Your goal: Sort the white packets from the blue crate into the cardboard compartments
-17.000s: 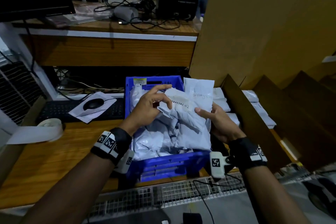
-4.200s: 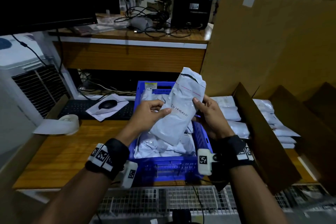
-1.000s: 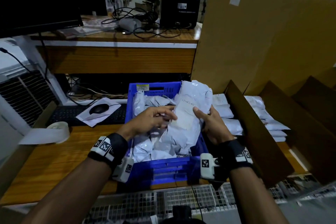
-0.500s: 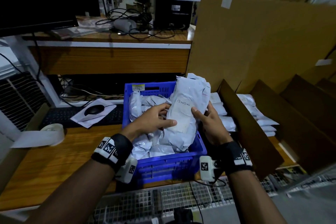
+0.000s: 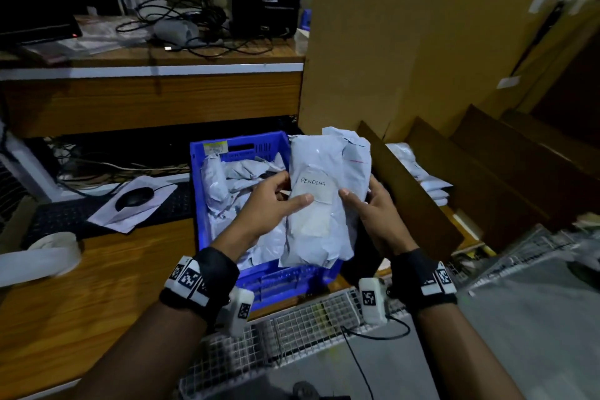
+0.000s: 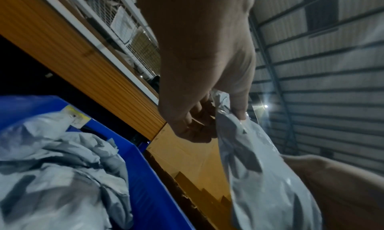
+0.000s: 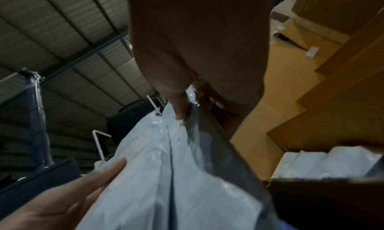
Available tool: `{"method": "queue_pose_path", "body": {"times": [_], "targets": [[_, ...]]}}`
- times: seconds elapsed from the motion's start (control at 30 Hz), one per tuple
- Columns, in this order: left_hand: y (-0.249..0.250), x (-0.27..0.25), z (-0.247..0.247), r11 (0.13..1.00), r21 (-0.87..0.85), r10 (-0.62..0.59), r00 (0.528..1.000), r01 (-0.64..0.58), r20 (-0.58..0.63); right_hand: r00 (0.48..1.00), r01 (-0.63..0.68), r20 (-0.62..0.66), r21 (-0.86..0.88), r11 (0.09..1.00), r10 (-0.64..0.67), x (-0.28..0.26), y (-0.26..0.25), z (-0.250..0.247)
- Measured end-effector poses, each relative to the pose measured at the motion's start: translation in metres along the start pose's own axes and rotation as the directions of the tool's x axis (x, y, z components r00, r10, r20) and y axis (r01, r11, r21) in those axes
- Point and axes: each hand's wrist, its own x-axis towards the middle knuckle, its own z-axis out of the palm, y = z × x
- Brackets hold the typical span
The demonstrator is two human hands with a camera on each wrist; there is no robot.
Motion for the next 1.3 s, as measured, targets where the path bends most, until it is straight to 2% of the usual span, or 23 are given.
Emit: {"method": "queue_pose_path", "body": {"times": [0.07, 0.2, 0.3, 0.4, 0.53, 0.67, 0.93, 1.03, 1.13, 1.2, 1.3], "targets": [[-0.001, 0.003, 0.007, 0.996, -0.082, -0.046, 0.999, 0.044, -0.017, 0.999, -0.029, -0.047, -0.034, 0.999, 0.027, -0.007, -0.003, -0.019], [0.004, 0.01, 0.03, 0.983, -0.17, -0.096, 0.988, 0.075, -0.124, 0.982, -0.073, -0.178, -0.059, 0.996, 0.062, -0.011, -0.004, -0.071], [0.01, 0.01, 0.052, 0.985, -0.155, -0.1, 0.978, 0.072, -0.182, 0.968, -0.083, -0.239, 0.008, 0.997, 0.082, -0.01, -0.011, -0.107], [0.012, 0.015, 0.082, 0.98, -0.177, -0.129, 0.973, 0.096, -0.189, 0.953, -0.133, -0.279, -0.034, 0.991, 0.118, -0.001, -0.021, -0.144], [0.024, 0.035, 0.141, 0.991, -0.107, -0.107, 0.96, 0.081, -0.26, 0.969, -0.16, -0.214, -0.15, 0.976, 0.126, 0.011, -0.029, -0.195], [0.041, 0.073, 0.204, 0.998, -0.044, -0.057, 0.94, 0.045, -0.337, 0.983, -0.142, -0.138, -0.163, 0.976, 0.12, 0.018, -0.042, -0.247], [0.044, 0.141, 0.275, 0.996, 0.048, -0.037, 0.833, 0.076, -0.552, 0.988, -0.146, -0.077, -0.13, 0.981, 0.137, 0.041, -0.054, -0.335], [0.036, 0.163, 0.291, 0.975, 0.165, -0.015, 0.786, 0.148, -0.618, 0.987, -0.156, -0.064, -0.144, 0.977, 0.148, 0.054, -0.05, -0.355], [0.027, 0.187, 0.297, 0.936, 0.233, -0.047, 0.746, 0.266, -0.664, 0.982, -0.188, -0.061, -0.141, 0.972, 0.181, 0.072, -0.044, -0.366], [0.022, 0.203, 0.295, 0.913, 0.242, -0.086, 0.734, 0.329, -0.674, 0.977, -0.214, -0.06, -0.168, 0.962, 0.206, 0.084, -0.04, -0.371], [0.006, 0.231, 0.282, 0.892, 0.218, -0.129, 0.686, 0.395, -0.716, 0.976, -0.219, -0.051, -0.233, 0.947, 0.213, 0.11, -0.034, -0.38]]}}
